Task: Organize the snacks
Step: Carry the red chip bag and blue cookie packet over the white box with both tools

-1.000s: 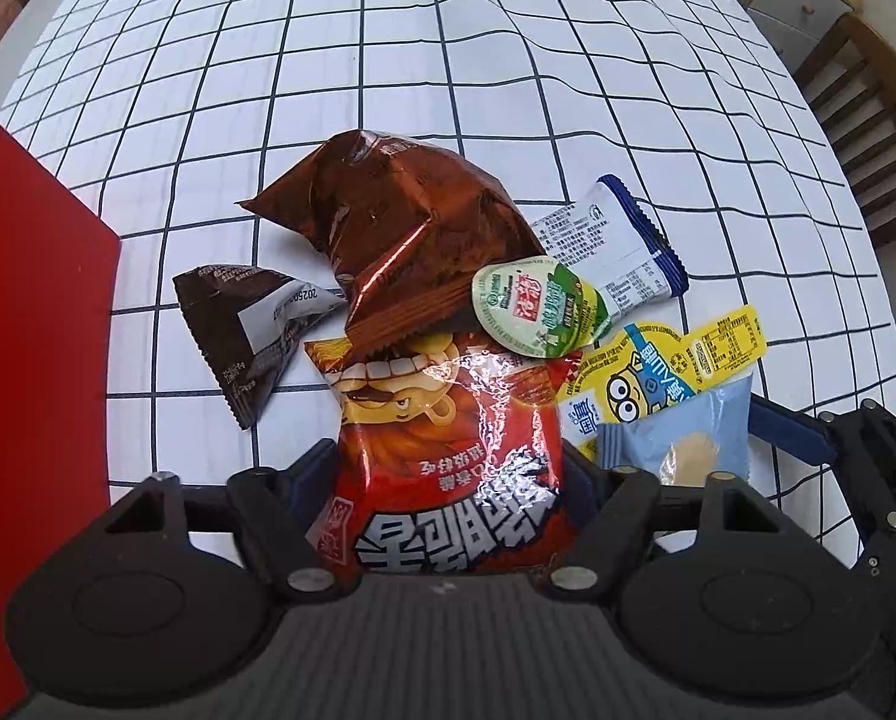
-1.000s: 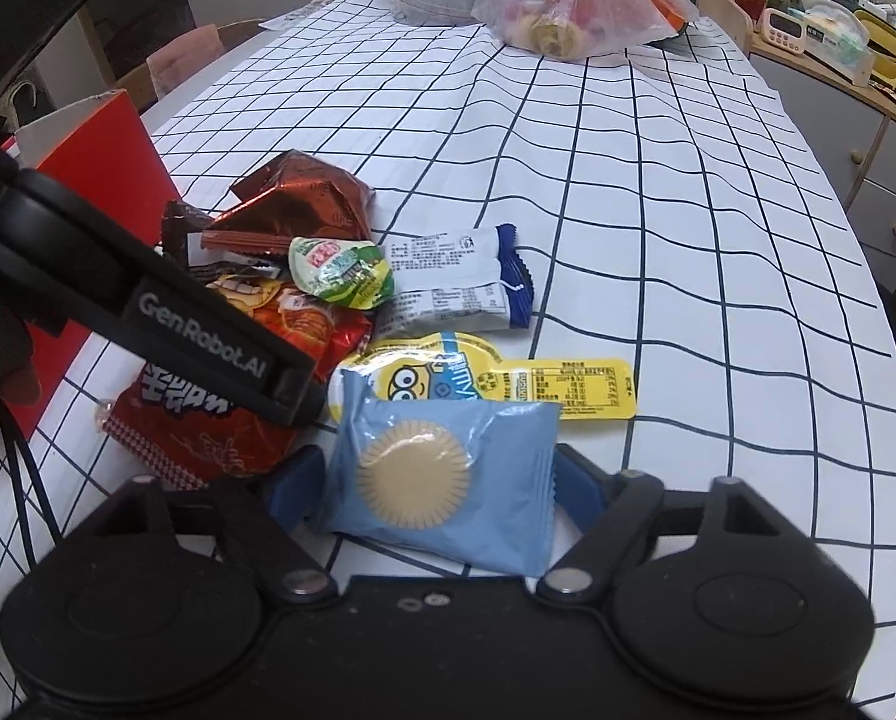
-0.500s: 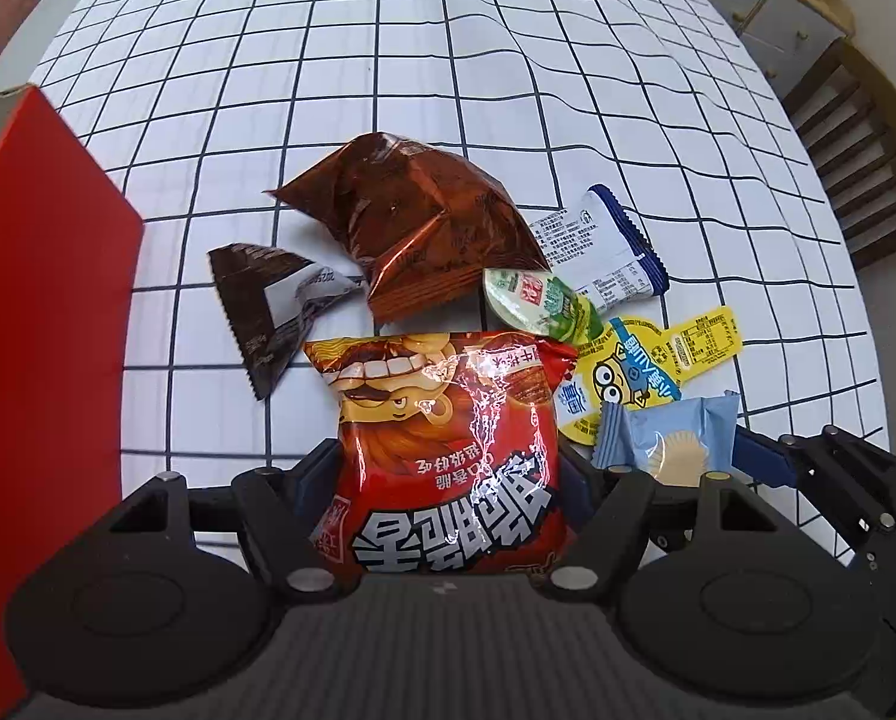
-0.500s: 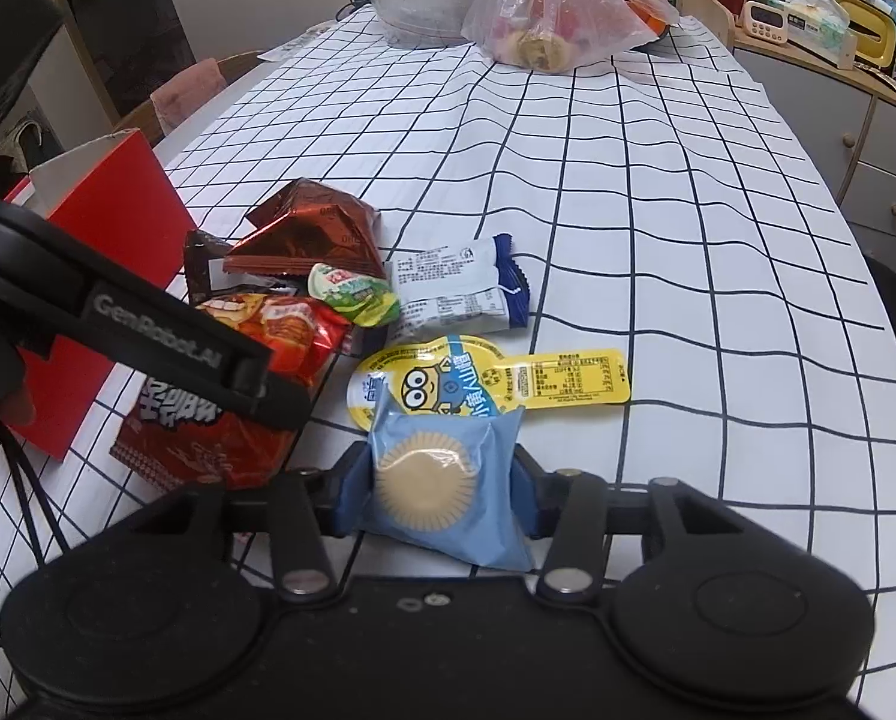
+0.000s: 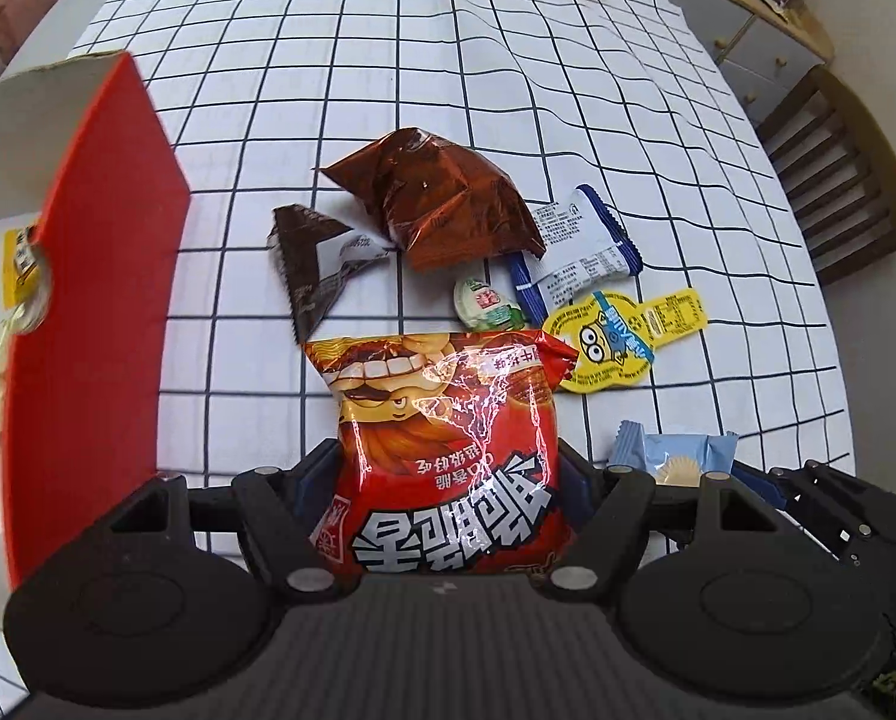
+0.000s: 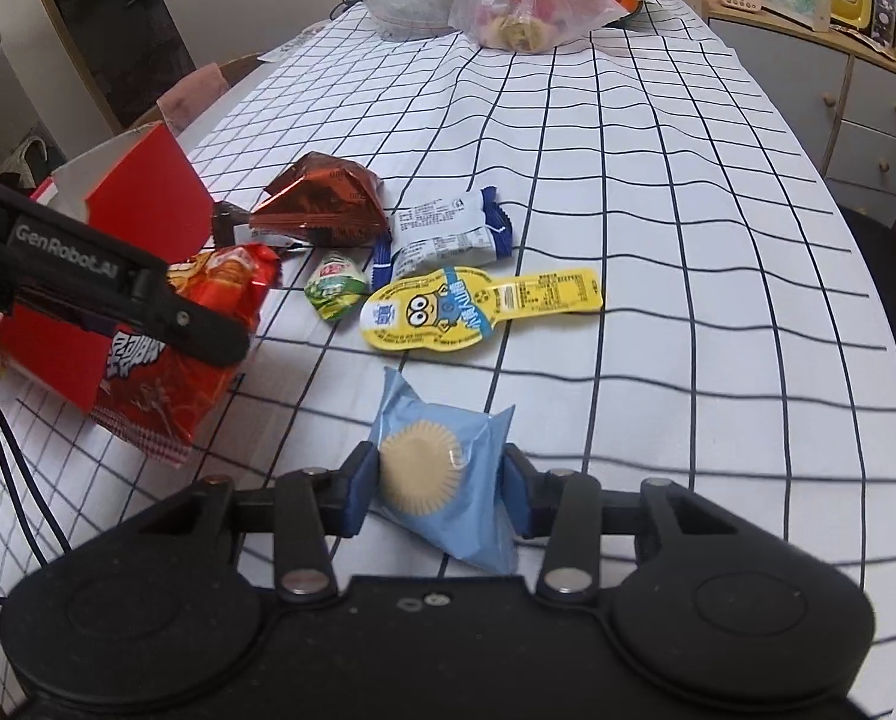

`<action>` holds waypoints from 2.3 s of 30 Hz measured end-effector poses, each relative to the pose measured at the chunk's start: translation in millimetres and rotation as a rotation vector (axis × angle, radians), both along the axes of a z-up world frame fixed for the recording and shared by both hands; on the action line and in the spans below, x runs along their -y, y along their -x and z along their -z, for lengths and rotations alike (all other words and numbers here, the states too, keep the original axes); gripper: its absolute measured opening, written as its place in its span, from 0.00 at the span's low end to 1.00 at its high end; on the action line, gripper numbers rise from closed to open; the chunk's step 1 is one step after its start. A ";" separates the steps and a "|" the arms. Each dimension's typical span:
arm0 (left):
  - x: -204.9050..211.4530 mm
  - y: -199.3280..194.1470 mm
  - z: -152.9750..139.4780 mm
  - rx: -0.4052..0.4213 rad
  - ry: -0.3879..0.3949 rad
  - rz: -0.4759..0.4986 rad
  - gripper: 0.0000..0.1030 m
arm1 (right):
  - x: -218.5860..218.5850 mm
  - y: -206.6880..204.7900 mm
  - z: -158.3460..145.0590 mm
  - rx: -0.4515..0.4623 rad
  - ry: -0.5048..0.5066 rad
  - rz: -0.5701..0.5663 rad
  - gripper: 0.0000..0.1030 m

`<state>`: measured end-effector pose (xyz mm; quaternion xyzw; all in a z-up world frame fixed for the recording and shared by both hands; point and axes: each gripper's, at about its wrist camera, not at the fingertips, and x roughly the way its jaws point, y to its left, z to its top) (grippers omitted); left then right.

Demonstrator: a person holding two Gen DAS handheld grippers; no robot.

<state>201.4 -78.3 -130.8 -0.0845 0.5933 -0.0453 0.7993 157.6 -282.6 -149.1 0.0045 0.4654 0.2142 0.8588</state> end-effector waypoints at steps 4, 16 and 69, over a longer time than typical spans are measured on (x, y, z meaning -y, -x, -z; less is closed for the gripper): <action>-2.3 14.3 -11.1 0.018 0.020 0.006 0.71 | 4.5 9.8 -4.2 0.010 -0.011 -0.004 0.32; -14.6 48.8 -45.8 0.078 0.063 0.010 0.71 | 9.3 18.2 -9.7 0.010 0.056 -0.163 0.72; -76.1 95.3 -92.1 0.206 0.085 0.001 0.71 | -88.9 45.1 -89.8 0.228 0.092 -0.290 0.45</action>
